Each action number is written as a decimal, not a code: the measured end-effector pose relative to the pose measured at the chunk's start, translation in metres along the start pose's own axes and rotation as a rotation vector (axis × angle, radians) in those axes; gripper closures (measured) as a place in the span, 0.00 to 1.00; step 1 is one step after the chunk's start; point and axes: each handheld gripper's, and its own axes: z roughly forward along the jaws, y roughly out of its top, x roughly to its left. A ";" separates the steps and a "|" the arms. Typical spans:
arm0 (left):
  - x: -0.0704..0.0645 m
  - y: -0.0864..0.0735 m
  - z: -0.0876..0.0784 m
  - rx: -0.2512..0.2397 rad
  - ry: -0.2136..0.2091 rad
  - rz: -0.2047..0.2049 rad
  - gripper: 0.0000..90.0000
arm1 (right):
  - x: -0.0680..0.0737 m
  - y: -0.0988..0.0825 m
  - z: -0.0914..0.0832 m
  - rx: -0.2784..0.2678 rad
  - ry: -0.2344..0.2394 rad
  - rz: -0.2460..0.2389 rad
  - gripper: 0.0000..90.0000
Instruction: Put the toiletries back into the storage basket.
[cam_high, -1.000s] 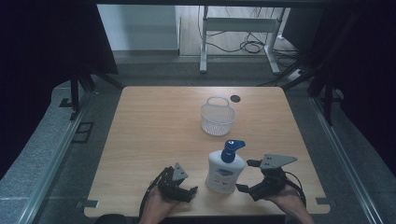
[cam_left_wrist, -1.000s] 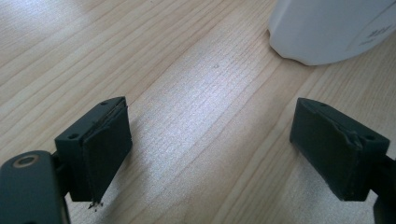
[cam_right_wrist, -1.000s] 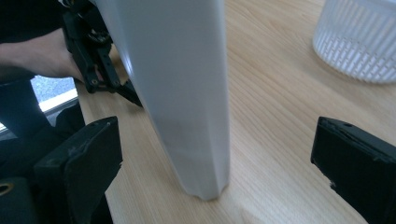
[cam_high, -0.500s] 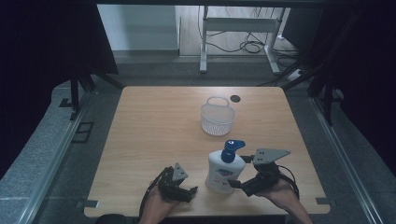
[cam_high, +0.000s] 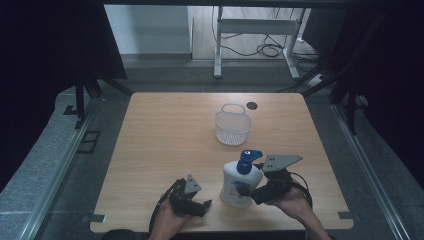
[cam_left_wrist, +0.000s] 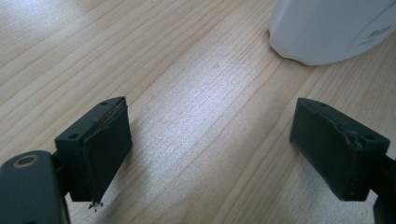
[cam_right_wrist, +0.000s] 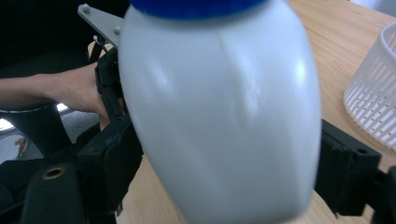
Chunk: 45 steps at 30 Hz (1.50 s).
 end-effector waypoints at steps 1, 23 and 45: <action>0.000 0.000 0.000 0.000 0.000 0.000 0.13 | 0.000 0.001 0.000 -0.001 0.002 -0.001 0.22; 0.000 0.000 0.000 0.000 0.000 -0.001 0.13 | 0.004 0.011 0.006 0.026 -0.028 -0.044 0.42; 0.000 0.000 0.000 0.003 0.002 0.001 0.13 | -0.011 0.035 0.004 0.027 -0.087 -0.020 0.42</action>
